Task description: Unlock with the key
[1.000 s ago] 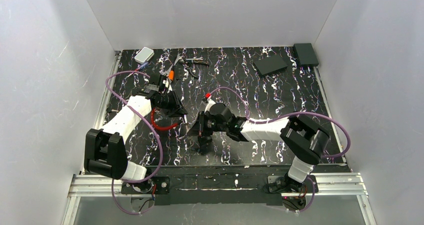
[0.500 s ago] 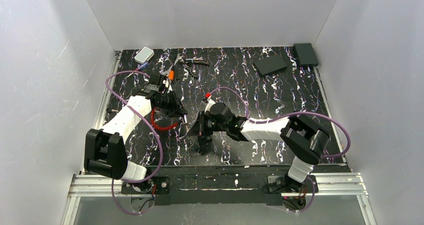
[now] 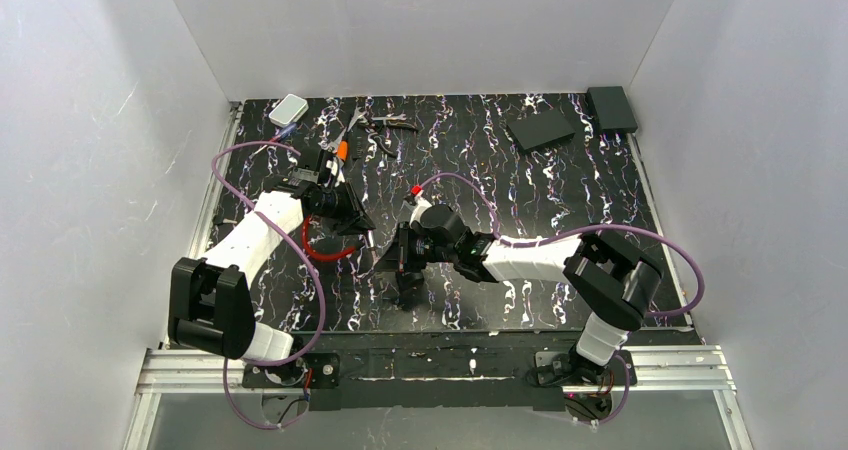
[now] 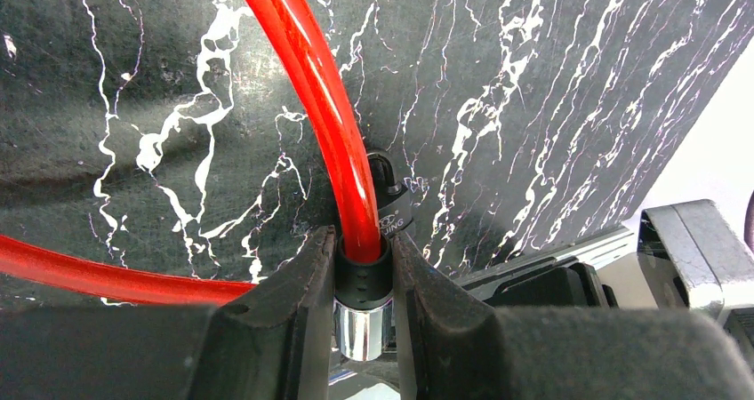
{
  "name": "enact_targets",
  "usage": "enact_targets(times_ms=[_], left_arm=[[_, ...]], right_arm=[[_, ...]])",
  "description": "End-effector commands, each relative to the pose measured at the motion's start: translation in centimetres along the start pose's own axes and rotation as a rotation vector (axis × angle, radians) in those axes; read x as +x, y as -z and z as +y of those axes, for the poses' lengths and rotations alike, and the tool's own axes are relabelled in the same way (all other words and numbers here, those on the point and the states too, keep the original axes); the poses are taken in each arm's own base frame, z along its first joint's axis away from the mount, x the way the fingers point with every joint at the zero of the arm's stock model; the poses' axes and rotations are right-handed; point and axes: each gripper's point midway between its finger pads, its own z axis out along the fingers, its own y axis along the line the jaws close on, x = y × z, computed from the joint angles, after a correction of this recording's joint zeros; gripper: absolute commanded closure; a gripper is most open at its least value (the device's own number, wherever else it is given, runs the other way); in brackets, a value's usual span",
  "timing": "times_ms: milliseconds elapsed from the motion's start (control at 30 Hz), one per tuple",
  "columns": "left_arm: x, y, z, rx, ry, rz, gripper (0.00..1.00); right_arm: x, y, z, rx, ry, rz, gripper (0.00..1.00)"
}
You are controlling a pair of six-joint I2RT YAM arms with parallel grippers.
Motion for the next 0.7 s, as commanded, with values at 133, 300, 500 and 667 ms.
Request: enact_targets(times_ms=[133,300,500,667], left_arm=[[-0.2,1.5,-0.7,0.028,-0.028,-0.033,1.00],[-0.1,1.5,-0.8,0.033,-0.028,-0.031,1.00],[-0.1,1.4,-0.8,0.037,-0.029,-0.029,1.00],[0.0,1.4,-0.8,0.038,-0.029,-0.026,1.00]], right_arm=[[-2.5,0.8,2.5,-0.049,0.035,-0.075,0.99],[-2.7,0.7,2.1,-0.046,0.029,-0.079,0.99],[-3.2,0.8,2.1,-0.048,0.027,-0.088,0.99],[-3.4,0.7,2.3,-0.050,0.028,-0.091,0.99]])
